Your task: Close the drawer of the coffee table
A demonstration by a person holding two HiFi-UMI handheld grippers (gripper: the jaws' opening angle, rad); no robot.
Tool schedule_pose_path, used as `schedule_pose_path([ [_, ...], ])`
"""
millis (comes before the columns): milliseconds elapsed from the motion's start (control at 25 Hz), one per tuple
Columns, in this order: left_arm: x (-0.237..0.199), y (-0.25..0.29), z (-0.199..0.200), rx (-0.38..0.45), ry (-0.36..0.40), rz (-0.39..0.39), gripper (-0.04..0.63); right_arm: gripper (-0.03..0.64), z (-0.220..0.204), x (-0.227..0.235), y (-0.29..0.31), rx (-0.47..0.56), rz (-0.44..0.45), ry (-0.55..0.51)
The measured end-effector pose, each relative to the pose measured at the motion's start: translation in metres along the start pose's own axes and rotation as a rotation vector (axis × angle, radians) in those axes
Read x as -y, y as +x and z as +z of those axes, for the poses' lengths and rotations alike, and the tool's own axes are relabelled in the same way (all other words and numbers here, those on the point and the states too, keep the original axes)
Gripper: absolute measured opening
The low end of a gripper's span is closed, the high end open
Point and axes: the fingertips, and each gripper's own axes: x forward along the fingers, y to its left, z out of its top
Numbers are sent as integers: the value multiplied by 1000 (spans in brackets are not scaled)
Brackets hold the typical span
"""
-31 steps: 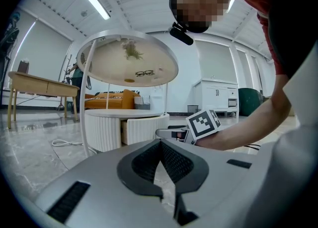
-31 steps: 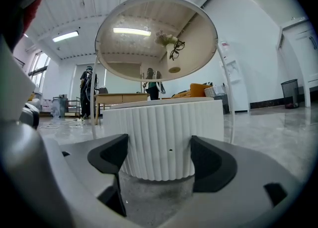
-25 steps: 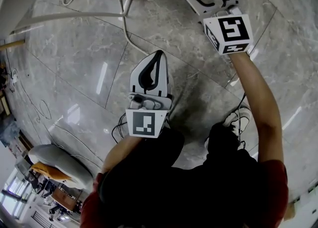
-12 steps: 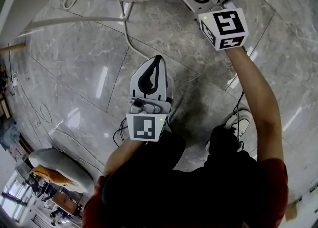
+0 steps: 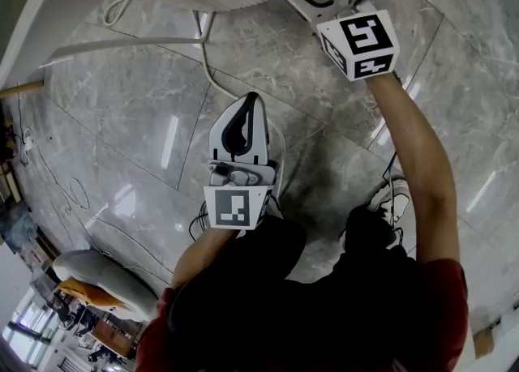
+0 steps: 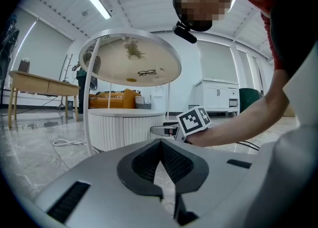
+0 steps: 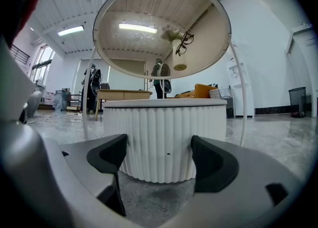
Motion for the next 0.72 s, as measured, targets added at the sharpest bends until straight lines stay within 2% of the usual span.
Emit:
schedule_pose_path([
  [240,-2,4,10,20,15,5,12,383,1,1,-3,17,-21,17],
  [400,-4,7,37,48,98,-9,12,382,16,1,-21,15,-59,42],
  [600,-21,-21,104,58,167,15,12,382,46,-22,-77,-81,-54,98],
  [720,-35,-44,159,34,159,40,12,382,89,-32,-115,-135,-73,157],
])
